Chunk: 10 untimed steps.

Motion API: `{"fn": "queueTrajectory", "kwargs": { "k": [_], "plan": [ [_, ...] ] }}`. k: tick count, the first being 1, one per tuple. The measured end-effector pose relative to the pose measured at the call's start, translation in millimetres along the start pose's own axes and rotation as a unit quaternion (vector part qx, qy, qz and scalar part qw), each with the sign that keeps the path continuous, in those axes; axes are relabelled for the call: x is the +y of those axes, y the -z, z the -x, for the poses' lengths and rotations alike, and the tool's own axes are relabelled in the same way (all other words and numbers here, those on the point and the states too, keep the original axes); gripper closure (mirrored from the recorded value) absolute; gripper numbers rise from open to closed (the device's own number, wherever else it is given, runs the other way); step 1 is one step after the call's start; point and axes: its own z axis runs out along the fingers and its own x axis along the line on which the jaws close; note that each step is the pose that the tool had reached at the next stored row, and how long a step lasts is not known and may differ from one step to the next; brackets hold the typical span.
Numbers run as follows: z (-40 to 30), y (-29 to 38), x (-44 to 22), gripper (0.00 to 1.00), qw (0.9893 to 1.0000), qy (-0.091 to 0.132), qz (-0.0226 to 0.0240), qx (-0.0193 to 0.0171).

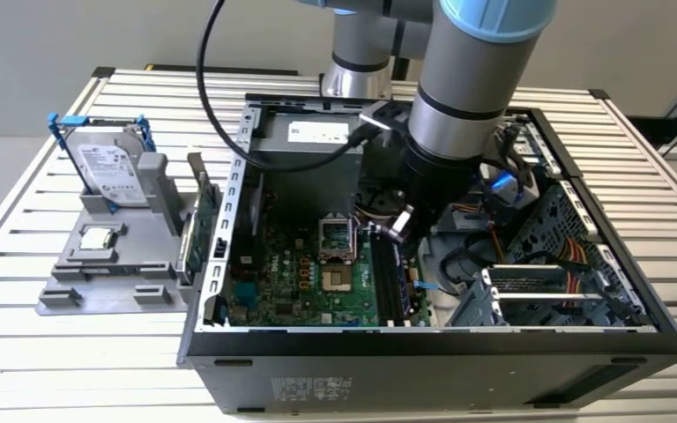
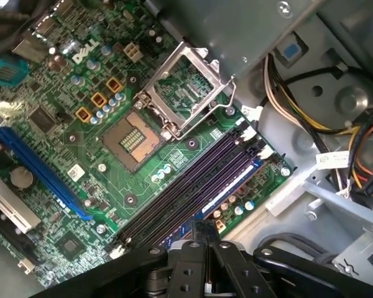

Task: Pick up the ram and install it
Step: 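Press down the ram until it locks into place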

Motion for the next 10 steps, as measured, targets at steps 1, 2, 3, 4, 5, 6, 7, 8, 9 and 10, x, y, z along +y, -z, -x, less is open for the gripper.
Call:
{"fn": "queueTrajectory", "kwargs": {
  "k": [1, 2, 3, 4, 5, 6, 7, 8, 9, 10],
  "plan": [
    [0.0, -0.2, 0.0, 1.00, 1.0000, 0.006, 0.0000, -0.0003],
    [0.0, -0.3, 0.1, 1.00, 0.9999, 0.012, 0.0000, -0.0005],
    [0.0, -0.4, 0.1, 1.00, 0.9998, 0.018, 0.0000, -0.0007],
    [0.0, -0.4, 0.1, 1.00, 0.9997, 0.023, 0.0000, -0.0009],
    [0.0, -0.5, 0.2, 1.00, 0.9996, 0.029, 0.0000, -0.0012],
    [0.0, -0.7, 0.2, 1.00, 0.9994, 0.035, 0.0000, -0.0015],
    [0.0, -0.7, 0.2, 1.00, 0.9992, 0.041, 0.0000, -0.0017],
    [0.0, -0.8, 0.3, 1.00, 0.9989, 0.046, 0.0000, -0.0019],
    [0.1, -0.9, 0.3, 1.00, 0.9987, 0.052, 0.0000, -0.0021],
    [0.1, -0.9, 0.4, 1.00, 0.9983, 0.058, 0.0000, -0.0023]
  ]
}}
